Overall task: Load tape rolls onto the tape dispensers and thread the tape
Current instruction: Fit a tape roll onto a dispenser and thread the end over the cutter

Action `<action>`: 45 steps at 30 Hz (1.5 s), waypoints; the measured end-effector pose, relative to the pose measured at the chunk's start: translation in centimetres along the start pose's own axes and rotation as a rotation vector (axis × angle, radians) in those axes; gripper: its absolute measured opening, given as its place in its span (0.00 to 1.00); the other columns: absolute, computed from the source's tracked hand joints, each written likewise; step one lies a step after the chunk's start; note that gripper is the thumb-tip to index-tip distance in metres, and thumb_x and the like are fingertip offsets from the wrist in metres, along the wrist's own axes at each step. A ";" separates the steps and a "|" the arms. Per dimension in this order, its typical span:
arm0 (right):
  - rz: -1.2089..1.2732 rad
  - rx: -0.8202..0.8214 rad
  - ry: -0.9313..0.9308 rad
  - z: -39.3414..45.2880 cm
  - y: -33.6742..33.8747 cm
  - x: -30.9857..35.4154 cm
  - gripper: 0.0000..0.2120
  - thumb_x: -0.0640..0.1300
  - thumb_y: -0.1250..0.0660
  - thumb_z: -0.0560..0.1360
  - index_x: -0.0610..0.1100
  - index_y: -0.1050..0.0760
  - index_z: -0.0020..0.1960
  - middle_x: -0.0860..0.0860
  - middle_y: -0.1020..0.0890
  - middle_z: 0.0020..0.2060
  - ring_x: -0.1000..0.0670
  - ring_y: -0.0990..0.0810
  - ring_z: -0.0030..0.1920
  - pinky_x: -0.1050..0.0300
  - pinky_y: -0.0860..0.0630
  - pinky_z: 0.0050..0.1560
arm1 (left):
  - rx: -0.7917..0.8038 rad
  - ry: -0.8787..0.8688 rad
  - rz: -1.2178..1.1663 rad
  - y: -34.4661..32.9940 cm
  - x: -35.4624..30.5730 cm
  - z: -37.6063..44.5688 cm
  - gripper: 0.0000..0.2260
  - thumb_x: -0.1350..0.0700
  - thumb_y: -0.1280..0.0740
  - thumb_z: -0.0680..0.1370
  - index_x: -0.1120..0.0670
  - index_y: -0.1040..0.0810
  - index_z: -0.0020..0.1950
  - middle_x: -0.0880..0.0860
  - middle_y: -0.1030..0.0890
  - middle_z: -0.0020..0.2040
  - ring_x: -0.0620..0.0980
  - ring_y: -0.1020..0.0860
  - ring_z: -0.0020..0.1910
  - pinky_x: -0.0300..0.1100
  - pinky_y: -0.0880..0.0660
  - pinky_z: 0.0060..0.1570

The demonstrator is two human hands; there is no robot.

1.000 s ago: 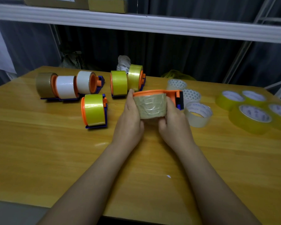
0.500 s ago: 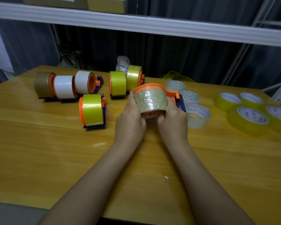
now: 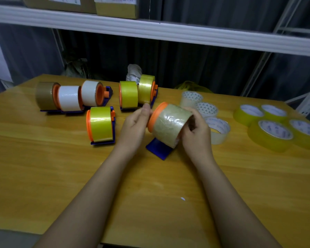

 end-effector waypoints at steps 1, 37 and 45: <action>0.015 0.024 -0.008 -0.1 -0.1 0.0 0.16 0.34 0.38 0.77 0.51 0.25 0.58 0.54 0.19 0.51 0.56 0.21 0.53 0.62 0.23 0.49 | 0.036 0.035 -0.057 -0.2 -0.1 -0.1 0.20 0.43 0.46 0.82 0.54 0.21 0.45 0.49 0.19 0.39 0.45 0.21 0.43 0.42 0.25 0.47; 0.541 0.093 -0.466 -0.6 -2.2 0.6 0.33 0.65 0.39 0.70 0.41 0.25 0.63 0.41 0.17 0.53 0.43 0.17 0.53 0.46 0.21 0.56 | 0.047 -0.368 0.314 -3.3 1.2 -2.5 0.20 0.45 0.52 0.80 0.58 0.29 0.44 0.49 0.27 0.35 0.46 0.29 0.32 0.45 0.31 0.32; 0.449 -0.002 -0.366 -0.8 -1.9 0.3 0.15 0.54 0.43 0.81 0.46 0.24 0.57 0.48 0.17 0.49 0.52 0.18 0.49 0.59 0.24 0.47 | 0.031 -0.318 0.195 -3.7 0.9 -2.3 0.21 0.45 0.50 0.81 0.60 0.27 0.50 0.56 0.23 0.39 0.53 0.24 0.37 0.57 0.27 0.36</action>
Point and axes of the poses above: each hand's wrist, its own z-axis towards the middle knuckle, its own y-axis out of the back of the hand, x = y × z, the point moved 1 cm from there along z, towards the middle knuckle
